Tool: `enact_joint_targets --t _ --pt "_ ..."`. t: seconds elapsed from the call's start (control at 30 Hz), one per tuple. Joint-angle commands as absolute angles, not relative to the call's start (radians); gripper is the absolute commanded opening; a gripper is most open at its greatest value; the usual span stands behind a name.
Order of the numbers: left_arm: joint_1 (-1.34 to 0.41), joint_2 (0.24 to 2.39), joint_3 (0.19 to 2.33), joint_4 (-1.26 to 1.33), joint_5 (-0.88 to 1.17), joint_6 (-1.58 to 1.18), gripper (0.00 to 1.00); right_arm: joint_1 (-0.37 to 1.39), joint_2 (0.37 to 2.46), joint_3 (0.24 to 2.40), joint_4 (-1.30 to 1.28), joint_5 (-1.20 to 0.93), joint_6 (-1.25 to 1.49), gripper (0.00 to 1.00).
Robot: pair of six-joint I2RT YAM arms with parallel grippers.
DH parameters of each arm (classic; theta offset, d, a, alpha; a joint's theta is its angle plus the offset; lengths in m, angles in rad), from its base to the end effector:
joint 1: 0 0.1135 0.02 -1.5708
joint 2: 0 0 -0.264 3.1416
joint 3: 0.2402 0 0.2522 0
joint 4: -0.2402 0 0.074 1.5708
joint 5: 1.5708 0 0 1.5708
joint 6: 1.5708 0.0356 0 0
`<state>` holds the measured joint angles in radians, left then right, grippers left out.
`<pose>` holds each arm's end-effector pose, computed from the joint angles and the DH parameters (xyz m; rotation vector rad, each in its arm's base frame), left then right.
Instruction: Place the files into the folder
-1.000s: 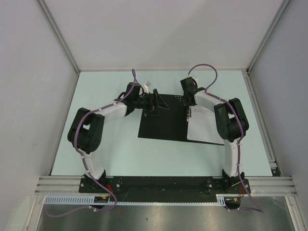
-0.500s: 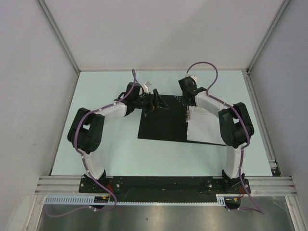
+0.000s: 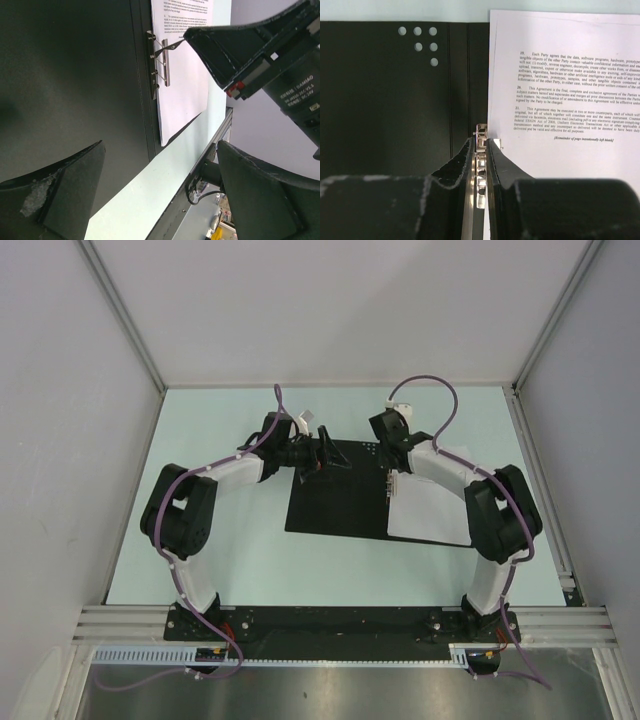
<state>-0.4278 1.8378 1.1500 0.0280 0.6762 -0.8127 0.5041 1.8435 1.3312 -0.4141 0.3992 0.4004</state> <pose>0.3524 -0.1852 0.1966 -0.0536 2.4493 -1.3782 0.3553 0.1802 0.2146 0.0374 2.4003 -0.0864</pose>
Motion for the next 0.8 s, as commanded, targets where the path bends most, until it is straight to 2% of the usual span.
enact_joint_targets --t 0.0,0.4,0.5,0.53,0.57,0.6,0.67,0.7,0.77 --pt "-0.423 1.802 1.146 0.051 0.678 -0.825 1.0 0.531 1.78 1.282 -0.448 0.437 0.442 0.0" --pt "-0.422 1.804 1.147 0.049 0.678 -0.821 1.0 0.598 1.683 1.137 -0.456 0.468 0.486 0.0" --pt "-0.417 1.806 1.157 0.028 0.667 -0.804 1.0 0.632 1.637 1.085 -0.468 0.48 0.498 0.19" --pt "-0.417 1.804 1.157 0.029 0.667 -0.801 1.0 0.638 1.62 1.063 -0.485 0.479 0.502 0.3" --pt "-0.417 1.802 1.157 0.032 0.667 -0.801 1.0 0.644 1.585 1.052 -0.494 0.479 0.511 0.36" --pt "-0.417 1.798 1.157 0.034 0.669 -0.801 1.0 0.656 1.56 1.042 -0.514 0.479 0.515 0.49" --pt "-0.417 1.798 1.158 0.034 0.673 -0.801 1.0 0.666 1.493 1.011 -0.532 0.479 0.541 0.62" --pt "-0.419 1.796 1.158 0.035 0.675 -0.801 1.0 0.667 1.47 0.999 -0.537 0.462 0.552 0.74" --pt "-0.419 1.796 1.158 0.035 0.673 -0.798 1.0 0.652 1.419 0.957 -0.517 0.431 0.578 0.85"
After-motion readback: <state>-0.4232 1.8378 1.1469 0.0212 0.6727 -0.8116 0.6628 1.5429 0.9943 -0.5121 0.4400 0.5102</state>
